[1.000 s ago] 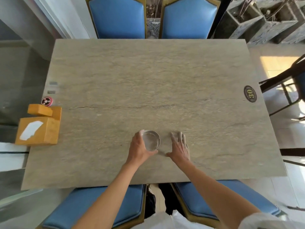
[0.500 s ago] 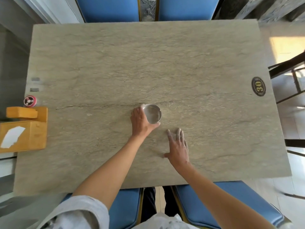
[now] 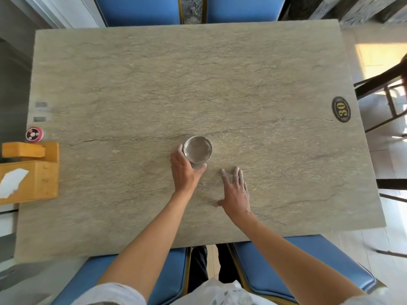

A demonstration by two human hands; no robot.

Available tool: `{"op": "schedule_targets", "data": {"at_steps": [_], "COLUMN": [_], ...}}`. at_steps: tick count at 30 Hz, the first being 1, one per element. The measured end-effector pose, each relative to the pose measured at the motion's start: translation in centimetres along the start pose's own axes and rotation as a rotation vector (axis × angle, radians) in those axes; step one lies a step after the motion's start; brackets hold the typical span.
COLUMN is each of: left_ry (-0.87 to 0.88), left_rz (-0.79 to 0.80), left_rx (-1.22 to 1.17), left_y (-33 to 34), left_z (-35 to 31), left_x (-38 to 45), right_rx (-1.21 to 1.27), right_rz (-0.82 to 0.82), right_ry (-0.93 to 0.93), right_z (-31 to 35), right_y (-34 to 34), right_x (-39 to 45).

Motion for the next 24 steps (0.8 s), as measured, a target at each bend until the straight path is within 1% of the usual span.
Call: {"op": "schedule_targets", "data": {"at_steps": [3,10,15,19,24], "left_ry": [-0.011,-0.049,-0.046,-0.035,-0.03], "left_rz": [0.046,0.049,0.059,0.067,0.079], "left_rx": [-0.001,0.021,0.054,0.063,0.08], "left_y": [0.1,0.2,0.5,0.8,0.3], "left_z": [-1.0,-3.1,-4.5,-5.2,-5.7], "left_x": [1.4,6.7,10.6,12.8,13.5], "right_rx": [0.002,0.0,-0.007,-0.02,0.002], "right_rz": [0.008,0.013,0.022,0.034,0.047], "right_ry": [0.0,0.002,-0.009,0.001,-0.001], "right_z": [0.0,-0.1,-0.2,-0.4,-0.4], "right_y": [0.0,0.2,0.4,0.6,0.4], "right_x": [0.1,0.3,0.4,0.5,0.5]}}
Point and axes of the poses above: each hand's wrist, its own x-axis towards the middle knuckle, its own y-axis out of the palm, z = x × y, the point moved 3 cm from there along x, towards the middle knuckle, and after that the axes turned 11 degrees about x, right-handed, at the moved point
